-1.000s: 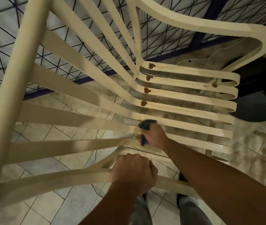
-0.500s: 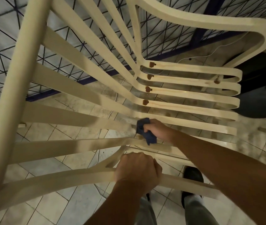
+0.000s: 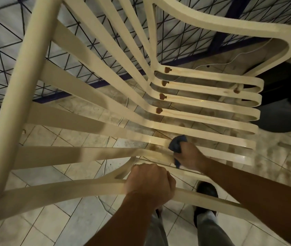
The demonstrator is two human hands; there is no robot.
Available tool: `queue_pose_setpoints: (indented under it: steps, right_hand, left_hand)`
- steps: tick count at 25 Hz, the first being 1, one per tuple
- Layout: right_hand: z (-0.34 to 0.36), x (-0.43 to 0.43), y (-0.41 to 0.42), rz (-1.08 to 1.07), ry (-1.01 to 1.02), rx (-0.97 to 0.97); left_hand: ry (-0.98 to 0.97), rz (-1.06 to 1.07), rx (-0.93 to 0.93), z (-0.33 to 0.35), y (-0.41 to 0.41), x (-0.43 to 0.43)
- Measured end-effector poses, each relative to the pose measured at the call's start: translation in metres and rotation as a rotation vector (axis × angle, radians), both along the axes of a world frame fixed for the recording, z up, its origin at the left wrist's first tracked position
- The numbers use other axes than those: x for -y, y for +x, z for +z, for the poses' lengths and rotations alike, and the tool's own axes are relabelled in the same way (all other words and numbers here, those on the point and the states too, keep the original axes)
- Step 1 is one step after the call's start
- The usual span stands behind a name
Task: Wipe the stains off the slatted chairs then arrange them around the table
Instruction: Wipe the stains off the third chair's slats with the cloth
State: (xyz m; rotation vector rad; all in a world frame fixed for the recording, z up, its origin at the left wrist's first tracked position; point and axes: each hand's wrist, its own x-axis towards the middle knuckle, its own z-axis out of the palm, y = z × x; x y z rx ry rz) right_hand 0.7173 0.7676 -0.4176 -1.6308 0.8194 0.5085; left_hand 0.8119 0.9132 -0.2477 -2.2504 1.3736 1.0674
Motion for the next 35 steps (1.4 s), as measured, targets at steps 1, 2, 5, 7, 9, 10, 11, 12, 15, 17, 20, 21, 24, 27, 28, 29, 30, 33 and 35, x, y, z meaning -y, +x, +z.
queue_pose_setpoints:
  steps: [1, 2, 5, 7, 9, 10, 11, 12, 15, 17, 20, 21, 24, 27, 28, 29, 30, 33, 35]
  right_hand:
    - [-0.003, -0.011, 0.016, -0.045, -0.003, 0.008]
    - [-0.008, -0.022, 0.034, -0.030, -0.015, 0.021]
    - [-0.007, -0.050, 0.082, 0.057, 0.045, -0.099]
    - [-0.008, -0.051, 0.098, 0.070, 0.073, -0.145]
    - [-0.002, -0.048, 0.097, 0.051, 0.126, -0.125]
    - [0.000, -0.046, 0.091, 0.038, 0.146, -0.104]
    - [0.005, -0.044, 0.084, 0.064, 0.144, -0.070]
    - [0.006, -0.044, 0.076, 0.056, 0.182, -0.074]
    - [0.021, -0.043, 0.048, -0.030, 0.085, -0.037]
    - [0.030, -0.028, 0.028, -0.277, 0.018, -0.013]
    - [0.042, 0.020, 0.003, -0.449, -0.218, -0.071]
    - [0.040, 0.036, -0.003, -0.448, -0.305, -0.089]
    - [0.024, 0.054, -0.002, -0.292, -0.325, -0.164]
    - [-0.001, 0.041, 0.029, -0.147, -0.273, -0.175]
    - [-0.004, 0.032, 0.045, -0.141, -0.248, -0.150]
    - [-0.007, 0.024, 0.062, -0.116, -0.242, -0.129]
    - [-0.010, 0.014, 0.078, -0.098, -0.242, -0.126]
    - [-0.015, -0.013, 0.120, 0.015, -0.235, -0.205]
    - [-0.014, -0.020, 0.139, -0.047, -0.148, -0.220]
  left_hand:
    - [-0.003, -0.006, 0.011, 0.000, 0.000, 0.000]
    - [-0.001, -0.014, 0.023, -0.001, 0.000, 0.000]
    - [0.036, -0.005, 0.023, -0.003, -0.001, 0.000]
    - [0.063, 0.003, 0.010, -0.002, -0.002, 0.002]
    - [0.079, 0.002, 0.009, -0.002, -0.002, 0.002]
    - [0.082, 0.002, 0.013, -0.001, -0.003, 0.002]
    - [0.079, 0.001, 0.019, -0.001, -0.003, 0.002]
    - [0.075, 0.000, 0.023, 0.000, -0.003, 0.002]
    - [0.062, -0.011, 0.016, 0.001, -0.002, 0.001]
    - [0.036, -0.002, 0.008, 0.004, -0.001, 0.002]
    - [0.015, 0.013, -0.008, 0.004, 0.000, 0.001]
    - [0.007, 0.012, -0.010, 0.004, 0.000, 0.001]
    - [-0.016, 0.010, -0.009, 0.002, 0.001, -0.001]
    - [-0.025, -0.011, 0.002, 0.001, 0.001, -0.001]
    - [-0.028, -0.019, 0.007, -0.001, 0.001, -0.001]
    - [-0.027, -0.022, 0.010, -0.002, 0.001, -0.001]
    - [-0.026, -0.024, 0.013, -0.003, 0.001, -0.001]
    - [-0.023, -0.025, 0.012, -0.003, 0.001, -0.001]
    - [-0.035, -0.017, -0.001, -0.004, 0.000, -0.001]
